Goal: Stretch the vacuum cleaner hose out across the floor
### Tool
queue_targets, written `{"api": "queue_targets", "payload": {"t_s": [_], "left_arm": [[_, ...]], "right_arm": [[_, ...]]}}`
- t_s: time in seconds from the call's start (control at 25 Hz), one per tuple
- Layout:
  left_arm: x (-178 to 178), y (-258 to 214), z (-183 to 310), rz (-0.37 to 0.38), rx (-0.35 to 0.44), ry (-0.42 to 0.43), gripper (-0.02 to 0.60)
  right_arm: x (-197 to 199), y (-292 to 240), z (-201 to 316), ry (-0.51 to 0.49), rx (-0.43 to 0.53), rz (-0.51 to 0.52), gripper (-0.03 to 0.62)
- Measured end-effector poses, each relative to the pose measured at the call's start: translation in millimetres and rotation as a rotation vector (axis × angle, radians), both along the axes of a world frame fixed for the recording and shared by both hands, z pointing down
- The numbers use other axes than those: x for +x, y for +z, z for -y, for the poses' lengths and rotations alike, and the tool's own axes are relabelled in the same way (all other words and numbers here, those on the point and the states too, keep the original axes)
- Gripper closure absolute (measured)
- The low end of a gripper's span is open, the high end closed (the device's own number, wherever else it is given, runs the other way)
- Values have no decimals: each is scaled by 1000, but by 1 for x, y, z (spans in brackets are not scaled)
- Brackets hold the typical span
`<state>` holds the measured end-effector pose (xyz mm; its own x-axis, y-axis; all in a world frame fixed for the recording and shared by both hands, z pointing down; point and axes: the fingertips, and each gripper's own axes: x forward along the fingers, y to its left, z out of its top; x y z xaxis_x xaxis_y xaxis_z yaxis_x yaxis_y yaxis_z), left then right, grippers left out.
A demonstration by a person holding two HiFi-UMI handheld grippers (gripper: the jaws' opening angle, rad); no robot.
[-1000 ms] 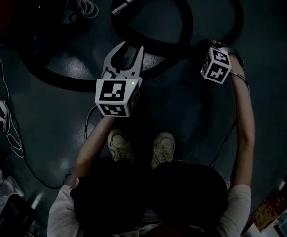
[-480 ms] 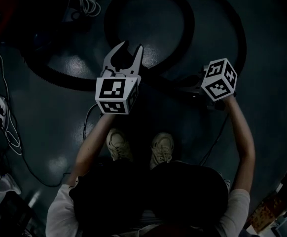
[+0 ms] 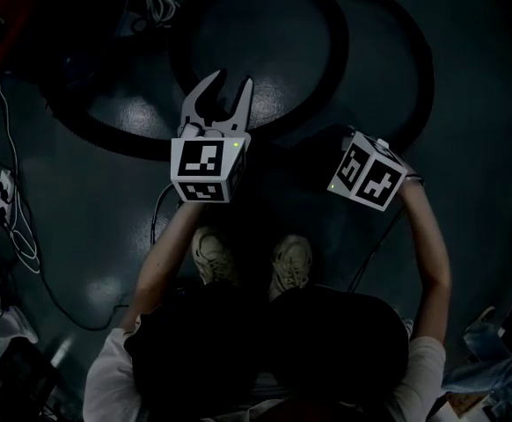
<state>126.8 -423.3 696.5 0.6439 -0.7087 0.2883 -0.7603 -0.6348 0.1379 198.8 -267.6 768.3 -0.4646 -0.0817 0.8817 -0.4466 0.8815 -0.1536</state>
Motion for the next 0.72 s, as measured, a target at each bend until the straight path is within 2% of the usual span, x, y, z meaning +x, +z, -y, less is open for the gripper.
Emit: {"api": "queue_targets", "payload": {"t_s": [0.08,0.2,0.28,0.4,0.48,0.56,0.72], "left_arm": [[0,-1,-2,6,5,4,438],[1,-1,-3,18,10,11,437],[1,0,-3,23,15,14,437],[2,6,-6,28,0,19,437],[1,11,-9,30,-14,20,438],[-1,13,-11,36,-18,21,437],[-2,17,-11,37,-28,20,437]], "right_arm": [[17,8,-6,25,4,-89,582],[24,8,-26,76,-28,-121,582],[24,14,-37,21,16,-162,582],[23,43,-33,-110,168,-271,582],[22,51,-26,-150,212,-311,581],[21,49,-23,-176,181,-295,582],[20,50,-23,-217,102,-147,580]]}}
